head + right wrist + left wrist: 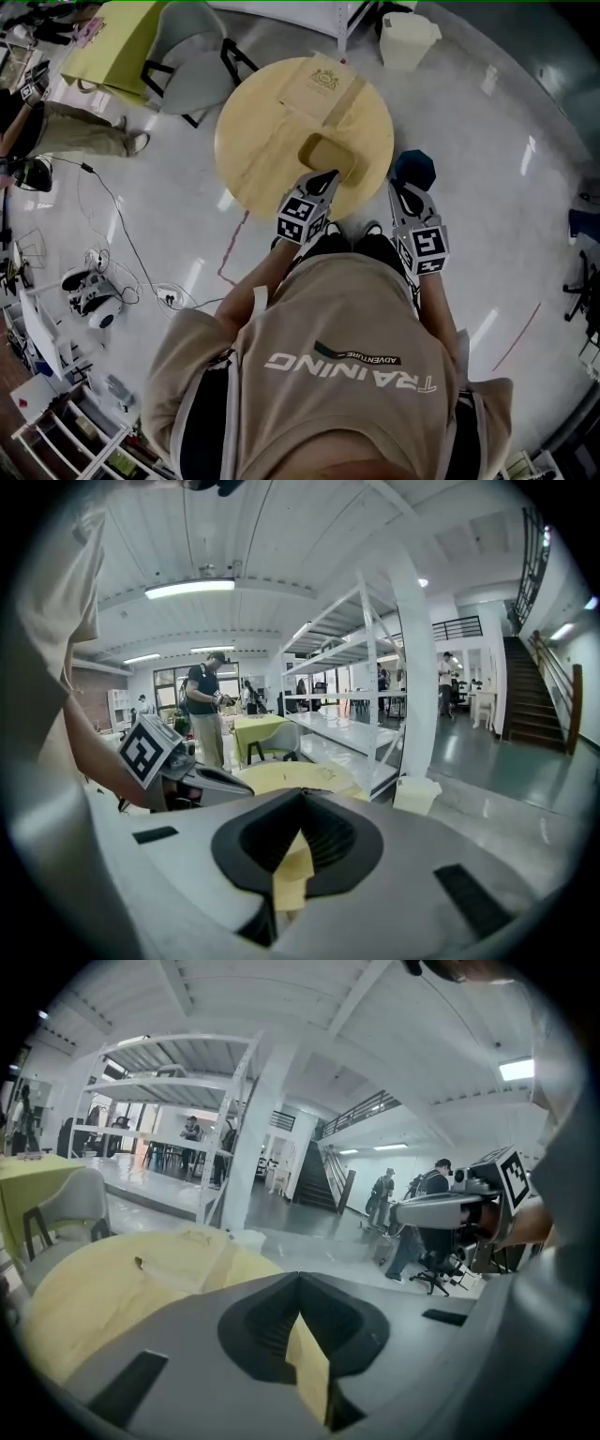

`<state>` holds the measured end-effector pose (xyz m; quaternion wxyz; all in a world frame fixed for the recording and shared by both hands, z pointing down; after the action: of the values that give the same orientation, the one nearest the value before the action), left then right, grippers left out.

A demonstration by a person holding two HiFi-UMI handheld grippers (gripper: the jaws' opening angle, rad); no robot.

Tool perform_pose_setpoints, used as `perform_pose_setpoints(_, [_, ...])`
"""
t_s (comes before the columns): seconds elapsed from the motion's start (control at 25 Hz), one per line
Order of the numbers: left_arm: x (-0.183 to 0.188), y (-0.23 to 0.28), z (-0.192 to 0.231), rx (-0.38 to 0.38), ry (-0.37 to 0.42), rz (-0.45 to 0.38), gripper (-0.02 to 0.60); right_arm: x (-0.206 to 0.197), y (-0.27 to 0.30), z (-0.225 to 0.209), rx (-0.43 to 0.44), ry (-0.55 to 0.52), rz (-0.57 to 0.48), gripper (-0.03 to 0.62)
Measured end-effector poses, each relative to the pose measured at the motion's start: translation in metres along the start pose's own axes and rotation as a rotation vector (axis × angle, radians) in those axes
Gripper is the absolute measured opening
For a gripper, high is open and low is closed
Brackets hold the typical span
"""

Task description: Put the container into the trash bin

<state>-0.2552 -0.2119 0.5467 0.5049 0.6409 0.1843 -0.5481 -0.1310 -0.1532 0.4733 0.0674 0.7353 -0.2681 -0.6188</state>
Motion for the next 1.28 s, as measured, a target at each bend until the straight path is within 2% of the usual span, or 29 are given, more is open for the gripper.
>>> perform_pose_setpoints(0.24, [-0.016,0.026,0.000,0.000,0.006,0.069,0.014,0.001,-0.004,-0.022,-0.023,0.021,0.001,0.003])
perform_pose_setpoints(0.44, [-0.033,0.039,0.003,0.018,-0.016,0.126,0.018,0.007,-0.003,-0.034,-0.006,0.025,-0.005,0.003])
perform_pose_setpoints(0.52, [-0.037,0.045,0.001,0.014,-0.029,0.158,0.069,0.008,-0.002,-0.040,0.001,0.030,-0.006,0.003])
perform_pose_setpoints(0.64, [-0.044,0.058,-0.002,0.013,-0.022,0.208,0.079,0.004,-0.003,-0.052,0.005,0.041,0.005,0.003])
perform_pose_setpoints(0.8, [-0.061,0.075,-0.010,-0.011,-0.023,0.306,0.153,0.000,-0.008,-0.068,0.001,0.065,0.005,0.003])
perform_pose_setpoints(1.16, [-0.085,0.109,-0.019,-0.008,0.014,0.476,0.153,-0.013,-0.019,-0.110,-0.013,0.117,0.001,0.003])
perform_pose_setpoints(1.28, [-0.096,0.115,-0.018,0.008,0.004,0.531,0.144,-0.018,-0.022,-0.121,-0.013,0.126,0.008,0.003])
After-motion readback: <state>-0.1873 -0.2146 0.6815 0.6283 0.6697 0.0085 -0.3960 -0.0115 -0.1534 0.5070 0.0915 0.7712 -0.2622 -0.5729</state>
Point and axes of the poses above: the fingertips, and each gripper's own axes: y forward along the fingers, z to its left, x out of its top, the point moved 2 cm from there along -y, backward along the fingers, and after that the axes turned 10 degrees about y, right-handed, at the moved point
